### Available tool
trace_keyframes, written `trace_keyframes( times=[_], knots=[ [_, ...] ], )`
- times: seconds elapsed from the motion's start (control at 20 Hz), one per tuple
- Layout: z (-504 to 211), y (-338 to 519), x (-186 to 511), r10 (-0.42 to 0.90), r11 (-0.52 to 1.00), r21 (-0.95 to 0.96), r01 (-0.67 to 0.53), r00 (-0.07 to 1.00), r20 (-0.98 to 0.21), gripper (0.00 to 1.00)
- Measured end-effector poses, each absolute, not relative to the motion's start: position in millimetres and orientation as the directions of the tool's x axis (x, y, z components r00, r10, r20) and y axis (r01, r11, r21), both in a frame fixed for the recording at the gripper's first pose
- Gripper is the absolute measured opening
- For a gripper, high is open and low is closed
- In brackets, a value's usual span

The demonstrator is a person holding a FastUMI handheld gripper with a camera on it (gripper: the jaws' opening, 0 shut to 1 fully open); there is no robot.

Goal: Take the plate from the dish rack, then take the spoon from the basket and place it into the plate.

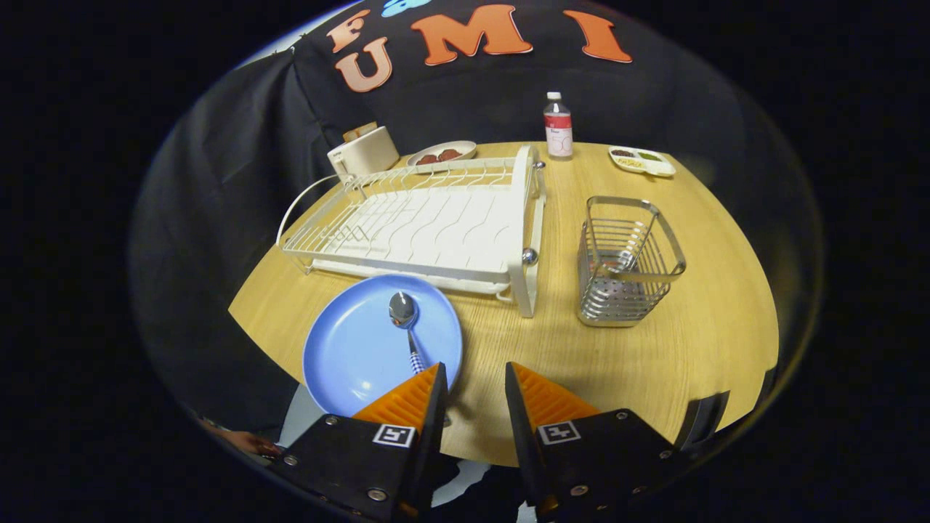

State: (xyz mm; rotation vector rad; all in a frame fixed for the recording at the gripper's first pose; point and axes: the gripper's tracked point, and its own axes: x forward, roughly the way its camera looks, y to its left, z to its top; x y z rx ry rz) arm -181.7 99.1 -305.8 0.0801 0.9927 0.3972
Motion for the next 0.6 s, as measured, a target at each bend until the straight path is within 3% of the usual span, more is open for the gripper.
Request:
trace_keyframes(
  times=[0.35,0.6],
  knots=[
    [-196,72,-115,0.335,0.942,0.207,-0.264,0.701,-0.63,0.75],
    [-117,56,-87,0.316,0.949,0.145,-0.282,0.815,-0.485,0.84]
  ],
)
